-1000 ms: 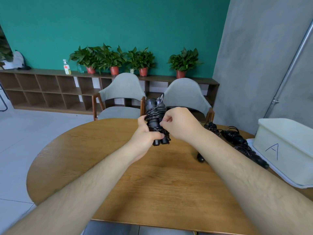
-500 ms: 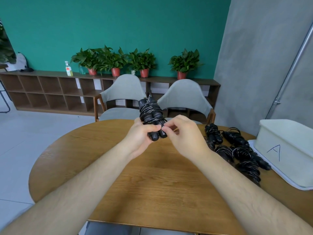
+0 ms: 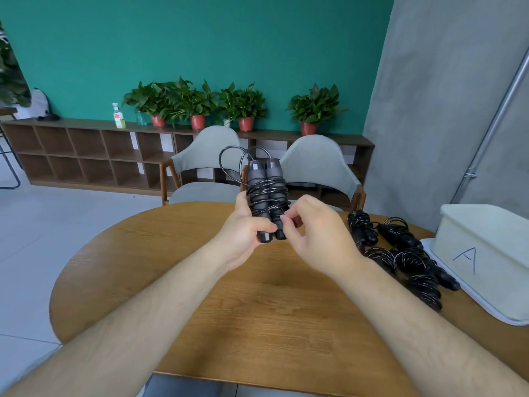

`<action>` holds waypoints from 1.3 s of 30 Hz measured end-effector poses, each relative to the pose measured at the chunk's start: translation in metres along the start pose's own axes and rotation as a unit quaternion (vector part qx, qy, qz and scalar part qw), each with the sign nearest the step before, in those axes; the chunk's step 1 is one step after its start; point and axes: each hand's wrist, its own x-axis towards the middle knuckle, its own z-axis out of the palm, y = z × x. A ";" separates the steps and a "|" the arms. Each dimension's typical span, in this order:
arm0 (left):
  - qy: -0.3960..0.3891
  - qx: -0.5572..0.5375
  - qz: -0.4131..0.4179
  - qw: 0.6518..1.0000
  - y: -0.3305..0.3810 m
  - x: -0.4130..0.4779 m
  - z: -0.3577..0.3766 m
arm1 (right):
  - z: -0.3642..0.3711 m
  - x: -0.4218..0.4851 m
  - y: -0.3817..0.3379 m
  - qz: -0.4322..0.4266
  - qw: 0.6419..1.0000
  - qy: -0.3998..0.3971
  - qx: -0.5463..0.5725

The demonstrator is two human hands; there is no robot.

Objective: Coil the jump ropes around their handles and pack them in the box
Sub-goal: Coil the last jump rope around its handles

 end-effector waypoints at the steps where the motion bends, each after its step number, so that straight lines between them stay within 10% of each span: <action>1: -0.006 -0.016 0.007 1.000 0.002 -0.001 0.002 | 0.003 -0.002 0.001 -0.003 1.000 0.024 -0.007; 16: 0.059 -0.036 0.009 0.998 -0.009 -0.004 0.019 | 0.017 -0.007 -0.011 0.076 0.990 0.115 -0.020; 39: 0.130 -0.119 -0.029 0.984 -0.015 0.008 0.038 | 0.016 -0.005 -0.015 -0.068 0.959 0.196 -0.193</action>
